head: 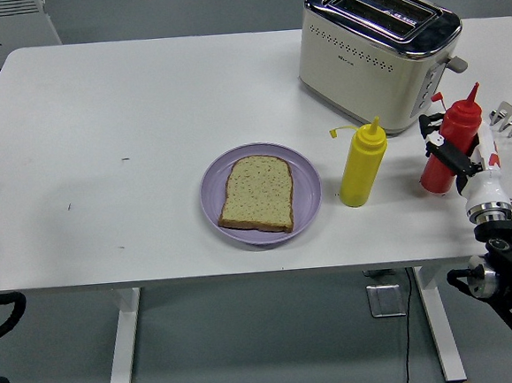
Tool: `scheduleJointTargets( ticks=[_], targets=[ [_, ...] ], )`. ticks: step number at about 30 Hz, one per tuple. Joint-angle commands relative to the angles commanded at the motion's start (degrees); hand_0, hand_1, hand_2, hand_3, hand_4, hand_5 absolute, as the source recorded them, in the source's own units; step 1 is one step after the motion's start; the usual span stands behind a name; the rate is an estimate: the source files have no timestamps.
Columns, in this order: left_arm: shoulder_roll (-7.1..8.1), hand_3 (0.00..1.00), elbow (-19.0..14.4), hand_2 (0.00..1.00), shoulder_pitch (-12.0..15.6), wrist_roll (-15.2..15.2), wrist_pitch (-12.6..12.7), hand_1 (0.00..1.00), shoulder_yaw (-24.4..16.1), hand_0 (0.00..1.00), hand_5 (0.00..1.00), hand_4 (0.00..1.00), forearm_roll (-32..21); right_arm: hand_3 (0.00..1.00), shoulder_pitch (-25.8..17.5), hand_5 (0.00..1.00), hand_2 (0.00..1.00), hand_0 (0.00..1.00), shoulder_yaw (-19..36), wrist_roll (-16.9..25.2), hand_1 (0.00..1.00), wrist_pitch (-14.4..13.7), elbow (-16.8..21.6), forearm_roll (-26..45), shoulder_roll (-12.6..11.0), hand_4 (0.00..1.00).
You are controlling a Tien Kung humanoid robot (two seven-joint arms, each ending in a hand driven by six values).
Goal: Pick up the cup,pour liquid into bread,place the cup on the desk
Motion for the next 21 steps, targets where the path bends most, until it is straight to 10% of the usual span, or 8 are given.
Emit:
scheduleJointTargets(
  ticks=[21],
  targets=[
    [-0.07, 0.686, -0.05, 0.774, -0.02, -0.05, -0.01, 0.750, -0.08, 0.714, 0.998, 0.662, -0.03, 0.418, 0.44, 0.283, 0.402, 0.278, -0.24, 0.24, 0.313, 0.34, -2.46, 0.72, 0.99, 0.710]
  ],
)
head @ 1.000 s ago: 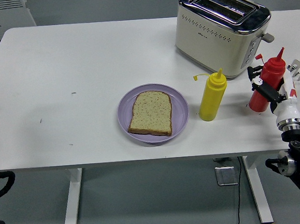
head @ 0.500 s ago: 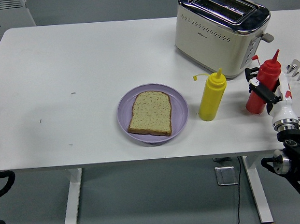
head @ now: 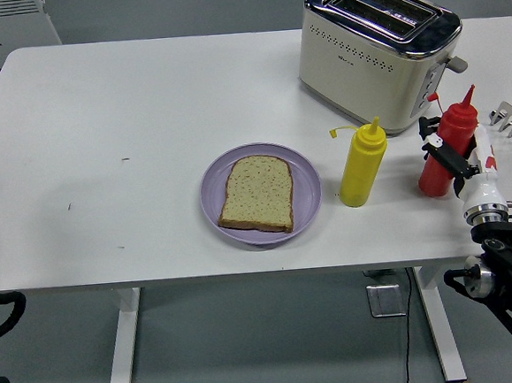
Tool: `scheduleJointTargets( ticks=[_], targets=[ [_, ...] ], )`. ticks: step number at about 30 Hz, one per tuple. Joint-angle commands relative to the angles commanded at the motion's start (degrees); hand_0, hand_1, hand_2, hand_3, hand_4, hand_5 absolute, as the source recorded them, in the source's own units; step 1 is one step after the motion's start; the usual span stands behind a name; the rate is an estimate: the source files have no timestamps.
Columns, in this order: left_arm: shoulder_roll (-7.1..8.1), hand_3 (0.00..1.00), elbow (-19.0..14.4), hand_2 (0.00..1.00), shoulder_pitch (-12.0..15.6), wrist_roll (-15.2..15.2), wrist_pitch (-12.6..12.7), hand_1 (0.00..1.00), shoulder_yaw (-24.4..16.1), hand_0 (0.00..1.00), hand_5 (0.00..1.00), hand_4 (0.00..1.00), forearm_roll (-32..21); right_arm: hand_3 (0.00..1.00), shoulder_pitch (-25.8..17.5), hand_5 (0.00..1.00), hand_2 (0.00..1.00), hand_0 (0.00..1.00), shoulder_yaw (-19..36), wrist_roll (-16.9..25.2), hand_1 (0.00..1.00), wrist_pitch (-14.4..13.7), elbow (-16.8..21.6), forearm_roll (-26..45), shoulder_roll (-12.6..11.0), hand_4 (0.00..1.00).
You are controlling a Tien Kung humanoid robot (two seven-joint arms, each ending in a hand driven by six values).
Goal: Pick up the cup,pour liquid into bread,place the cup on the desk
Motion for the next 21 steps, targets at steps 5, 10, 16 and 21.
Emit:
scheduleJointTargets(
  ticks=[5, 10, 16, 21],
  targets=[
    [-0.03, 0.686, 0.01, 0.774, 0.04, 0.00, 0.01, 0.750, -0.01, 0.714, 0.998, 0.662, 0.00, 0.423, -0.14, 0.286, 0.415, 0.315, -0.19, 0.26, 0.344, 0.17, -0.36, -0.13, 0.11, 0.709],
    [-0.02, 0.686, 0.02, 0.775, -0.01, 0.00, 0.00, 0.750, 0.03, 0.714, 0.998, 0.662, 0.00, 0.427, -0.08, 0.287, 0.421, 0.343, -0.19, 0.51, 0.366, 0.16, -0.63, -0.25, 0.20, 0.712],
    [0.00, 0.686, 0.01, 0.774, 0.00, -0.03, 0.04, 0.750, -0.03, 0.714, 0.998, 0.662, -0.02, 0.430, -0.44, 0.281, 0.423, 0.353, 0.07, 1.29, 0.372, 0.19, -0.50, -0.80, 0.13, 0.716],
    [0.00, 0.686, 0.02, 0.774, -0.02, -0.02, 0.03, 0.750, -0.01, 0.714, 0.998, 0.662, -0.02, 0.430, -0.98, 0.280, 0.424, 0.362, 0.16, 1.65, 0.375, 0.09, -0.33, -1.29, 0.16, 0.722]
  ],
)
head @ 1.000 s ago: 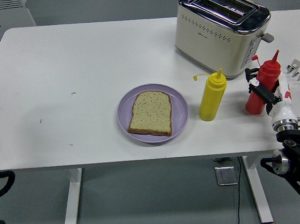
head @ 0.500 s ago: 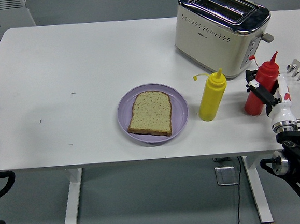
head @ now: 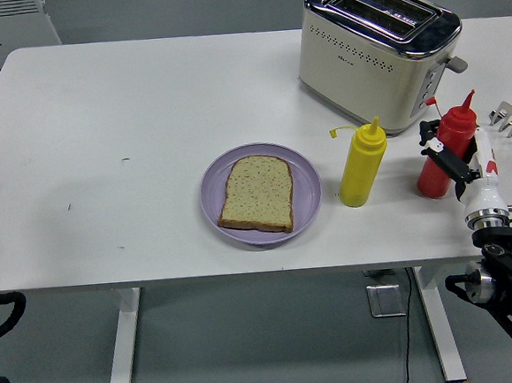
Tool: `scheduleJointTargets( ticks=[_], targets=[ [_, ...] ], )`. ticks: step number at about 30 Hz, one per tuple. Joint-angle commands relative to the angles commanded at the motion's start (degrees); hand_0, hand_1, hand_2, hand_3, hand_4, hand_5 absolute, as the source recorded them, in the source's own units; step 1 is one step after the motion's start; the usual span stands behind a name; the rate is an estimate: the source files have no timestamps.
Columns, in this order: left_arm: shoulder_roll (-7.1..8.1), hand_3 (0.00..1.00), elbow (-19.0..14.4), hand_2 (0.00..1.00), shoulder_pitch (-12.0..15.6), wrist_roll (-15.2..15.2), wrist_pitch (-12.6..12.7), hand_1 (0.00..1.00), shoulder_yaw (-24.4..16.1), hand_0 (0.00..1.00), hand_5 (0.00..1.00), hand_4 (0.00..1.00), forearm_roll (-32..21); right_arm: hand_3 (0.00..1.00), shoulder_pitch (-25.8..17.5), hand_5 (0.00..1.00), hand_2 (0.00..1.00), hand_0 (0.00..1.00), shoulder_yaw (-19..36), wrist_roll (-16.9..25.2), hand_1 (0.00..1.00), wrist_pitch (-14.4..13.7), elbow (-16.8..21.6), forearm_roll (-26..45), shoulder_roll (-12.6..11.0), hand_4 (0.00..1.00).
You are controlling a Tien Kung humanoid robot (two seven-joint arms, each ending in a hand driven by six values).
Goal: Pick up the cup,pour liquid into bread,place the cup on the desk
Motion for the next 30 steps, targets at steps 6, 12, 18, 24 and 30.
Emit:
scheduleJointTargets(
  ticks=[6, 12, 18, 24, 30],
  targets=[
    [0.02, 0.686, -0.01, 0.774, -0.02, -0.01, 0.00, 0.750, -0.02, 0.714, 0.998, 0.663, -0.01, 0.437, -1.52, 0.273, 0.441, 0.409, 0.04, 0.88, 0.424, -0.51, 0.69, -1.57, -0.10, 0.731],
    [0.01, 0.686, -0.03, 0.774, 0.00, -0.01, 0.02, 0.750, -0.01, 0.714, 0.998, 0.662, -0.01, 0.521, -2.61, 0.266, 0.542, 0.544, 0.10, 0.61, 0.546, -0.53, 1.03, -4.01, -0.17, 0.747],
    [0.04, 0.686, -0.06, 0.774, -0.03, -0.02, 0.02, 0.750, 0.05, 0.714, 0.998, 0.662, -0.03, 0.650, -3.32, 0.259, 0.635, 0.680, 0.40, -0.13, 0.642, -0.71, 0.75, -6.40, -0.16, 0.761],
    [0.05, 0.686, -0.08, 0.774, 0.00, -0.03, 0.02, 0.750, 0.09, 0.714, 0.998, 0.662, -0.04, 0.750, -3.66, 0.251, 0.733, 0.755, 0.19, -0.53, 0.709, -0.96, -0.18, -8.18, -0.15, 0.768],
    [0.05, 0.686, -0.10, 0.774, 0.04, -0.03, 0.00, 0.750, 0.20, 0.714, 0.998, 0.662, -0.03, 0.765, -3.25, 0.249, 0.750, 0.773, 0.12, -0.44, 0.724, -1.04, -1.18, -9.32, -0.37, 0.769]
  ],
)
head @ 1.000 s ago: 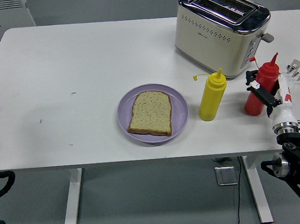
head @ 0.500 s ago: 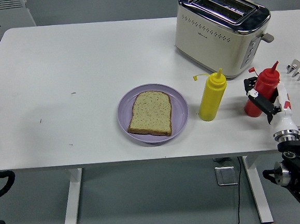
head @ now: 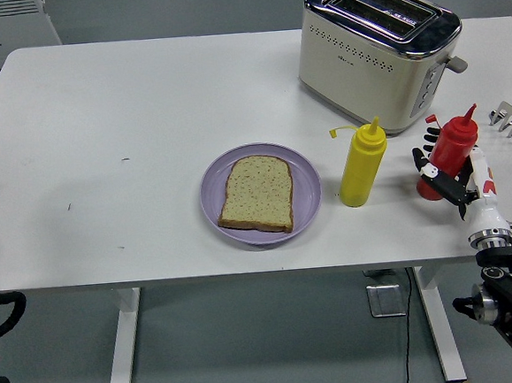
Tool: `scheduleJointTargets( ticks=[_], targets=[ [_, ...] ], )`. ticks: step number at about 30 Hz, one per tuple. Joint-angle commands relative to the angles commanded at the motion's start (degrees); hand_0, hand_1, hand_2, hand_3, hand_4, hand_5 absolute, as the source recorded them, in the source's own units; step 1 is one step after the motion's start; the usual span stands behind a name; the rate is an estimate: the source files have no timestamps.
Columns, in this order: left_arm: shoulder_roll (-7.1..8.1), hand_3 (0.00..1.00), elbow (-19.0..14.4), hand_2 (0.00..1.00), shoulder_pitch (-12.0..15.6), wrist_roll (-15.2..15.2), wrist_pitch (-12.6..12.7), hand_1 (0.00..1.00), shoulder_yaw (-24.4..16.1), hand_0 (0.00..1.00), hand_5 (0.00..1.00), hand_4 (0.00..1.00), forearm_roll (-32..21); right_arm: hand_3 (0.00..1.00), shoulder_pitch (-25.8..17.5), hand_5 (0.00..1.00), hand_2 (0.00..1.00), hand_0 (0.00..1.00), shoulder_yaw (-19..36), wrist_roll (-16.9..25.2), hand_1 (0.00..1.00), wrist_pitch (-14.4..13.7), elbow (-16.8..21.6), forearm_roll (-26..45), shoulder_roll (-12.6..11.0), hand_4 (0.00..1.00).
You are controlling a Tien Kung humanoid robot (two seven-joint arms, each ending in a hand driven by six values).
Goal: Pick up the cup,pour liquid into bread,place the cup on the desk
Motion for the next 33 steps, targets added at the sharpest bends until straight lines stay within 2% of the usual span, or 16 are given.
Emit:
scheduleJointTargets(
  ticks=[17, 18, 23, 24, 29, 30, 33],
  targets=[
    [0.02, 0.686, 0.02, 0.773, 0.14, -0.02, 0.01, 0.750, 0.08, 0.713, 0.998, 0.663, -0.02, 0.766, 0.37, 0.248, 0.751, 0.795, 0.27, 0.44, 0.731, 0.53, 0.16, -1.43, -0.34, 0.801],
    [0.02, 0.687, 0.02, 0.774, 0.14, -0.03, 0.02, 0.750, 0.04, 0.714, 0.998, 0.663, -0.02, 0.872, 0.29, 0.241, 0.820, 0.863, 0.24, 0.39, 0.789, 0.72, 0.32, -1.70, -0.39, 0.808],
    [0.00, 0.687, 0.01, 0.774, 0.10, -0.02, 0.01, 0.750, 0.05, 0.714, 0.998, 0.663, 0.00, 0.872, -0.11, 0.241, 0.820, 0.863, 0.59, -0.20, 0.789, 2.39, 1.39, -2.57, -0.57, 0.808],
    [-0.01, 0.687, 0.01, 0.774, 0.09, -0.02, 0.00, 0.750, 0.05, 0.714, 0.998, 0.662, 0.00, 0.998, -0.25, 0.239, 0.923, 0.925, 0.79, -0.27, 0.853, 2.64, 1.66, -2.71, -0.60, 0.821],
    [0.00, 0.687, -0.02, 0.774, 0.08, -0.02, 0.01, 0.750, 0.01, 0.714, 0.998, 0.662, 0.02, 0.998, -0.95, 0.239, 0.923, 0.925, 1.72, -0.39, 0.853, 3.11, 2.75, -2.86, -0.82, 0.821],
    [0.00, 0.686, -0.04, 0.773, 0.07, -0.03, 0.01, 0.751, 0.00, 0.714, 0.998, 0.663, 0.01, 0.998, -1.36, 0.243, 0.974, 0.963, 2.29, -0.42, 0.883, 3.07, 3.13, -2.89, -0.93, 0.835],
    [0.00, 0.686, -0.06, 0.773, 0.10, -0.03, 0.01, 0.751, 0.00, 0.714, 0.998, 0.663, 0.01, 0.998, -2.21, 0.243, 0.974, 0.963, 3.60, -0.57, 0.883, 3.10, 3.58, -2.96, -1.14, 0.835]
  ],
)
